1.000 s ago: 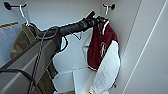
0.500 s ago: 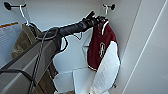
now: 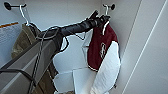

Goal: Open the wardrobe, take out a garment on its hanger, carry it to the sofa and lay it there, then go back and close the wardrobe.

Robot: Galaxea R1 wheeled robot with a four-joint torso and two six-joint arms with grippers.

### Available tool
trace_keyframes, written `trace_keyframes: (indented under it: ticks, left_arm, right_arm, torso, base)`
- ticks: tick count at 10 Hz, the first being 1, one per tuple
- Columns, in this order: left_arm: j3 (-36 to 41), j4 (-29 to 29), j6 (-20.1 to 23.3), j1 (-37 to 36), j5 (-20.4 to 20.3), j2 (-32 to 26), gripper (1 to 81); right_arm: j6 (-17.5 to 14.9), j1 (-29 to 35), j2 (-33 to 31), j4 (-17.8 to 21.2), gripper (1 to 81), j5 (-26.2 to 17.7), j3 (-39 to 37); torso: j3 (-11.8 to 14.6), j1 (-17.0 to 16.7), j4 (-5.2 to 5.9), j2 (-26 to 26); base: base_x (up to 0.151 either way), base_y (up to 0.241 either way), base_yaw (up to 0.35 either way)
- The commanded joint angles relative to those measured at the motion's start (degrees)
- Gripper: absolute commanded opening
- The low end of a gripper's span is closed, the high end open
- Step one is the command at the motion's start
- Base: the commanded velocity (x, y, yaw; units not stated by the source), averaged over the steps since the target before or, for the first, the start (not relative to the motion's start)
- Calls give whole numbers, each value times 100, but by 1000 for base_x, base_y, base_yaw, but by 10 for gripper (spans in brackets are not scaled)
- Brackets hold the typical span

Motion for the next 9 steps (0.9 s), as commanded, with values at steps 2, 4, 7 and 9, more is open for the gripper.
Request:
trace_keyframes:
  ticks: [2, 4, 7, 9]
  left_arm:
    - [-249, -46, -19, -1187, -1, 262, 811]
    - [-337, -46, -28, -1258, -45, 262, 811]
    - [-206, -55, -28, -1250, -229, 262, 811]
    - [-74, -46, -28, -1232, -229, 262, 811]
  right_arm:
    - [11, 178, 58, 86, 811, -374, 18]
    - [3, 178, 58, 86, 811, -374, 18]
    - [11, 186, 58, 86, 811, -374, 18]
    - [3, 187, 58, 112, 811, -374, 18]
  torso:
    - [0, 0, 0, 0]
    - [0, 0, 0, 0]
    - [0, 0, 0, 0]
    - [0, 0, 0, 0]
  base:
    - [0, 0, 0]
    - [0, 0, 0]
    - [0, 0, 0]
    - [0, 0, 0]
